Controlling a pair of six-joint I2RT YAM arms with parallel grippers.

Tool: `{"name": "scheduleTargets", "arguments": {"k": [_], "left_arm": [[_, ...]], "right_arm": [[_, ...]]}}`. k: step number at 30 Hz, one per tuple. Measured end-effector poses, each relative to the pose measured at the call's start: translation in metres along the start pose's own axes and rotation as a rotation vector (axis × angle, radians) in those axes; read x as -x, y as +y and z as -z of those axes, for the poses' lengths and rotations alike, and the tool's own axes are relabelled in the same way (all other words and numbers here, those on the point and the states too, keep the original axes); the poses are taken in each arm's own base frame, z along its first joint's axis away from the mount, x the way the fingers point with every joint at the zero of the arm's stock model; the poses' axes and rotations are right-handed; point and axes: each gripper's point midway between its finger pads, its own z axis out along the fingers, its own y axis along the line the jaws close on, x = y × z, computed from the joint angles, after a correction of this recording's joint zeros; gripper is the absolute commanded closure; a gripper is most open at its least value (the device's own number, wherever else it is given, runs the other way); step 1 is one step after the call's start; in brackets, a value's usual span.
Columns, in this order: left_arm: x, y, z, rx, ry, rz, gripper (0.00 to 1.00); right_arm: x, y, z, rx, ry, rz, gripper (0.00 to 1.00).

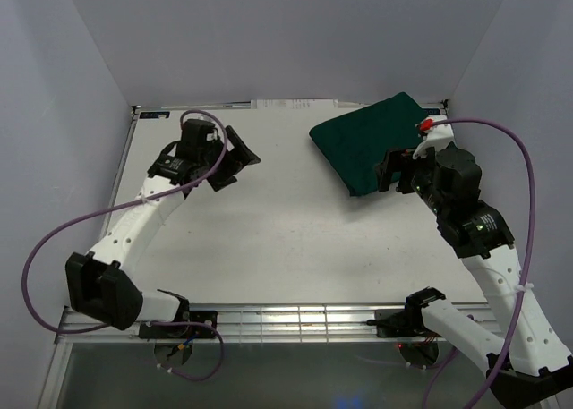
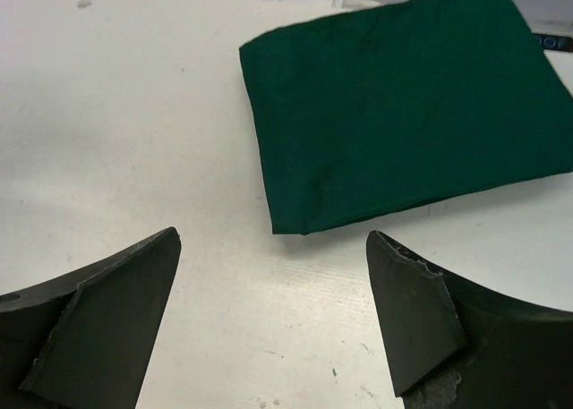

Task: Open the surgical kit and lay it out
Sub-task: Move the surgical kit at the center of the board.

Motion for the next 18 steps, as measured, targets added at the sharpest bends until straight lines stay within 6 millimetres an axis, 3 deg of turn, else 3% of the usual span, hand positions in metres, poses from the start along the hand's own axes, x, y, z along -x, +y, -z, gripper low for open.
{"name": "scheduleTargets", "arguments": {"k": [4, 12, 18], "left_arm": [[-0.027, -0.032, -0.039, 0.014, 0.07, -0.007, 0.02], [-0.064, -0.096, -0.12, 0.043, 0.069, -0.033, 0.02], [-0.096, -0.139, -0.175, 0.017, 0.065, -0.064, 0.11]], "right_arm": [[-0.016, -0.001, -0.012, -0.017, 0.074, -0.027, 0.1], [-0.017, -0.001, -0.012, -0.03, 0.074, -0.072, 0.1], [-0.015, -0.002, -0.011, -0.043, 0.066, -0.092, 0.1]]}}
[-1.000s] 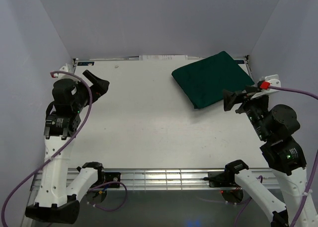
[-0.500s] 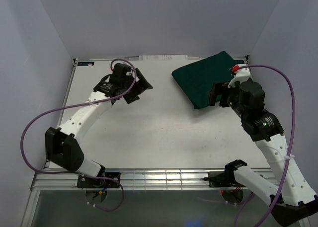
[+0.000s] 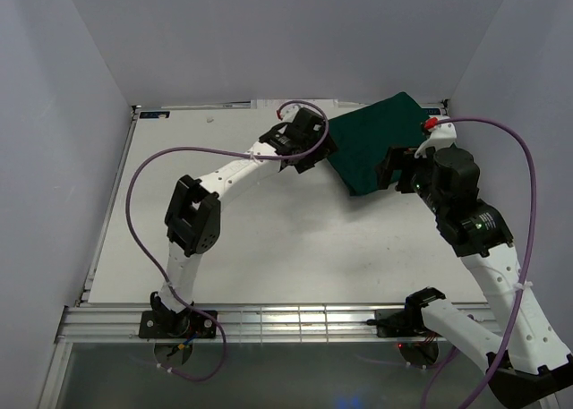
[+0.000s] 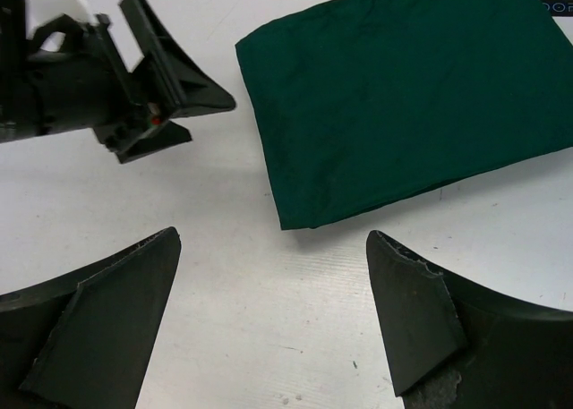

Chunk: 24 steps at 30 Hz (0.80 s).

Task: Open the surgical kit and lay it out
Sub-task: Move the surgical kit at the center of the board.

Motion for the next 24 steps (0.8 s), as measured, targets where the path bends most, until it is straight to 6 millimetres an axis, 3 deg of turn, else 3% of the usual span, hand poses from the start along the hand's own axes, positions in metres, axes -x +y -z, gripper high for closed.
{"name": "scheduleTargets", "arguments": {"k": [5, 10, 16, 24], "left_arm": [[-0.029, -0.007, -0.038, 0.02, 0.018, -0.024, 0.21], [-0.047, -0.004, -0.061, 0.042, 0.035, -0.045, 0.28], [-0.055, -0.008, -0.076, 0.026, 0.034, -0.057, 0.3], [-0.053, -0.022, -0.078, -0.025, 0.011, -0.063, 0.38]], "right_arm": [[0.002, 0.0, 0.005, 0.006, -0.012, -0.003, 0.1], [-0.004, -0.001, 0.007, 0.004, -0.005, -0.002, 0.1], [-0.01, -0.002, 0.005, 0.004, 0.013, 0.002, 0.1], [-0.013, -0.003, 0.0, -0.004, 0.028, 0.015, 0.1]]}}
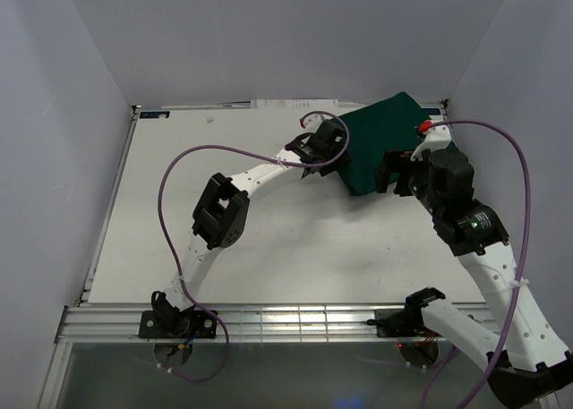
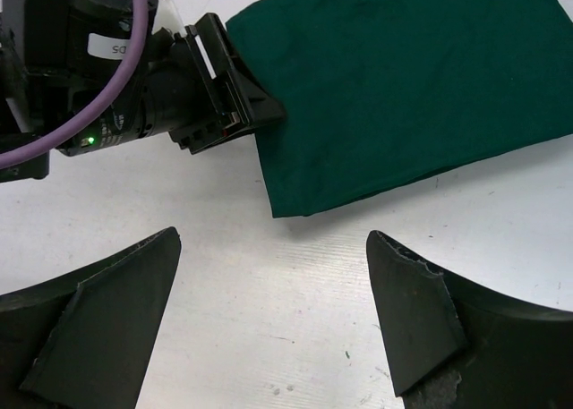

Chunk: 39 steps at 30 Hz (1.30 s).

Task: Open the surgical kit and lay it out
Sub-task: Move the surgical kit at the center of the board.

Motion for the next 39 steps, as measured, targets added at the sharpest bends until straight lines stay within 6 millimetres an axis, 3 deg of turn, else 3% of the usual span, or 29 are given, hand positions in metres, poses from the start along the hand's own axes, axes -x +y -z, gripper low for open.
{"name": "scheduleTargets", "arguments": {"k": [5, 11, 15, 20, 23, 25, 34, 39], "left_arm": [[0.0, -0.003, -0.004, -0.018, -0.007, -0.008, 0.41], [0.0, -0.005, -0.005, -0.027, -0.012, -0.011, 0.42], [-0.002, -0.001, -0.007, -0.021, -0.01, -0.013, 0.41], [-0.006, 0.004, -0.009, -0.011, -0.003, -0.015, 0.41], [-0.007, 0.005, -0.01, -0.008, -0.001, -0.012, 0.41], [-0.007, 0.005, -0.01, -0.009, -0.002, -0.009, 0.41], [-0.01, 0.002, -0.011, -0.028, 0.01, 0.01, 0.43], [-0.019, 0.011, -0.017, -0.024, 0.027, 0.019, 0.44]], "right_arm": [[-0.002, -0.009, -0.023, -0.067, 0.055, 0.032, 0.1], [0.03, -0.024, -0.06, -0.174, 0.06, 0.065, 0.1], [0.051, -0.048, -0.091, -0.248, 0.058, 0.033, 0.1], [0.058, -0.106, -0.137, -0.346, 0.093, -0.057, 0.07], [0.057, -0.145, -0.163, -0.385, 0.117, -0.103, 0.0], [0.054, -0.17, -0.175, -0.402, 0.133, -0.123, 0.05], [0.033, -0.264, -0.198, -0.509, 0.19, -0.182, 0.0], [0.022, -0.296, -0.219, -0.532, 0.212, -0.169, 0.11]]}}
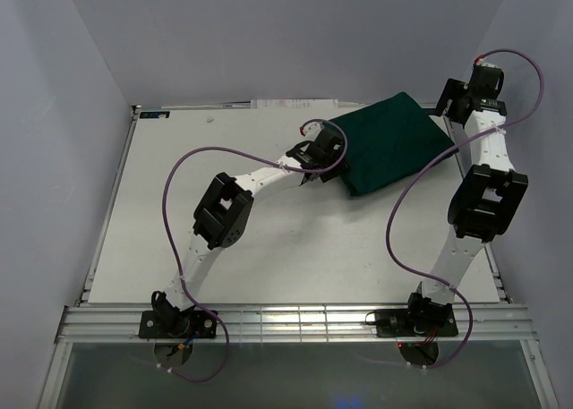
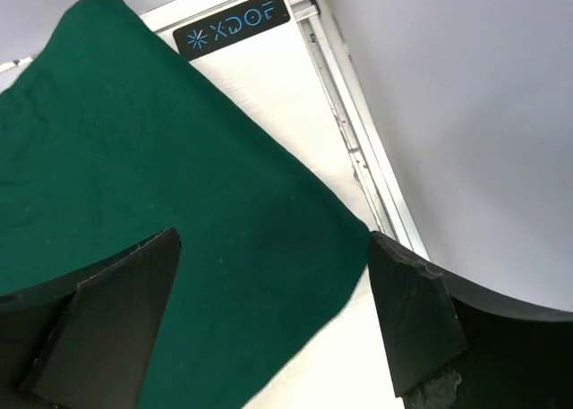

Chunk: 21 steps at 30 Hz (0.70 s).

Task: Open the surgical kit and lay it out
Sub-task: Move the surgical kit at the center of the board.

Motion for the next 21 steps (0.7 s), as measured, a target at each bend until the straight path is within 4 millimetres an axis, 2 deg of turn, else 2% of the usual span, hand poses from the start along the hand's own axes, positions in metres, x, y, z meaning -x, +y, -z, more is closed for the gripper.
{"name": "scheduleTargets", "arguments": {"k": [7, 11, 16, 21], "left_arm": [[0.001, 0.0, -0.001, -0.014, -0.013, -0.003, 0.46], [0.002, -0.002, -0.001, -0.026, -0.02, -0.004, 0.5], [0.002, -0.004, -0.001, -0.034, -0.023, -0.006, 0.56], [0.004, -0.006, -0.001, -0.046, -0.03, -0.011, 0.62]], "right_arm": [[-0.035, -0.001, -0.045, 0.056, 0.078, 0.02, 0.16], [-0.052, 0.002, -0.063, 0.096, 0.113, 0.023, 0.21], [-0.063, 0.004, -0.082, 0.129, 0.131, 0.027, 0.23], [-0.068, 0.005, -0.093, 0.155, 0.137, 0.033, 0.25]]}}
